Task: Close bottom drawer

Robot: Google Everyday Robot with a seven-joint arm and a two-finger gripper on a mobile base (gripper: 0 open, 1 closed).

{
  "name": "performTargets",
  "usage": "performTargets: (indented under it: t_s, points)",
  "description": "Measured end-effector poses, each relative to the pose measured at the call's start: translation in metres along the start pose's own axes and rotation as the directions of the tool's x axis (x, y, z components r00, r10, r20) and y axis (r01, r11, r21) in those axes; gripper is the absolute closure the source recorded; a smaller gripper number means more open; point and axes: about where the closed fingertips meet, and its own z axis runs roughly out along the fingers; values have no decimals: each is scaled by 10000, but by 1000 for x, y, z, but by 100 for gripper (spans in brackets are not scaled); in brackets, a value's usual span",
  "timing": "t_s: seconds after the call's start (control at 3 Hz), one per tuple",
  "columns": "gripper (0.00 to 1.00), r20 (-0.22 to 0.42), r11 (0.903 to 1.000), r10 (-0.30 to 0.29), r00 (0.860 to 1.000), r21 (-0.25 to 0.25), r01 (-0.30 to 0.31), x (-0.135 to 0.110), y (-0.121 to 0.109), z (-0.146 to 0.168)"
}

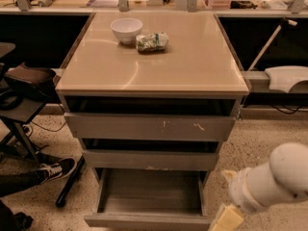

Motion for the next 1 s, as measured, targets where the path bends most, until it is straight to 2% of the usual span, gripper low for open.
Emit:
performTargets:
  t_s: [0.33,0.67,1.0]
  points:
    - [0,136,9979,452,9989,-480,-445,24,11,46]
    - [0,136,9979,452,9989,-480,-445,24,11,46]
    - [0,69,9971,710,9975,-274,-708,30,10,72]
